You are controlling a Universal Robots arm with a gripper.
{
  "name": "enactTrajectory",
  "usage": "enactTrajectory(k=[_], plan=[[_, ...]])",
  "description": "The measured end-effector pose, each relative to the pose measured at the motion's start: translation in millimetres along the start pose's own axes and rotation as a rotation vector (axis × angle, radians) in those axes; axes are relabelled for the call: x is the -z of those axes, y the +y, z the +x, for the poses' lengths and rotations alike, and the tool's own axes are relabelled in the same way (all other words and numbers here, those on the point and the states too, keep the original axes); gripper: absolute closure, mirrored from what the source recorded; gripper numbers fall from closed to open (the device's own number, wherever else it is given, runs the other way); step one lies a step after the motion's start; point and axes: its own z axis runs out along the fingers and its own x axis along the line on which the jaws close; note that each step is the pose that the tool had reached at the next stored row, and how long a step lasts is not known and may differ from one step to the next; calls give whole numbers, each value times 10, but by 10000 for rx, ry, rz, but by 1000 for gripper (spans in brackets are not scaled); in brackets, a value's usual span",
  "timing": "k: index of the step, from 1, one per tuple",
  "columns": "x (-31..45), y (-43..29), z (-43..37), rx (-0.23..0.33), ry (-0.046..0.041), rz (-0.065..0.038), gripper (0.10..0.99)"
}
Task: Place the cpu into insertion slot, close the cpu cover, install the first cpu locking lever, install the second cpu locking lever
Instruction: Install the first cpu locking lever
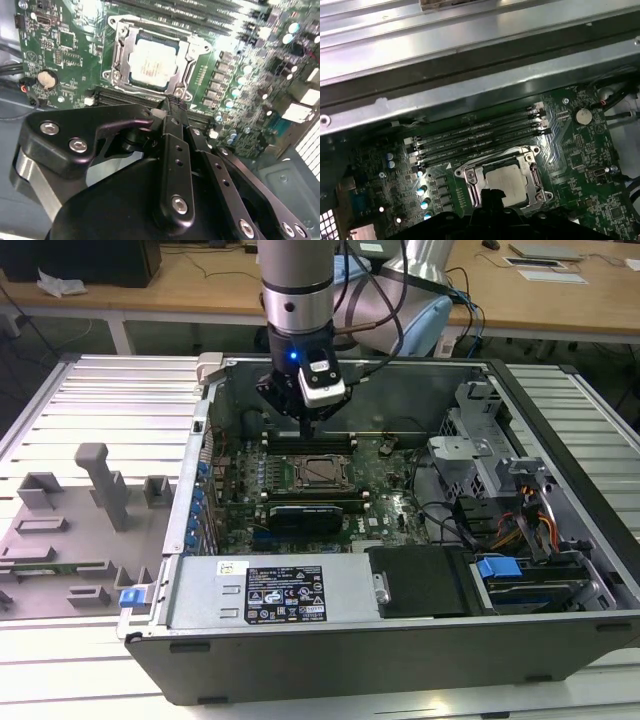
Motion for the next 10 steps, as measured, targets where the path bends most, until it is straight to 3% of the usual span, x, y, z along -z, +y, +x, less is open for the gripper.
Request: enactTrajectory(k=[6,10], plan=[[-15,-1,-1,1165,95,-68,980],[-22,5,-29,1179,103,-72,980]])
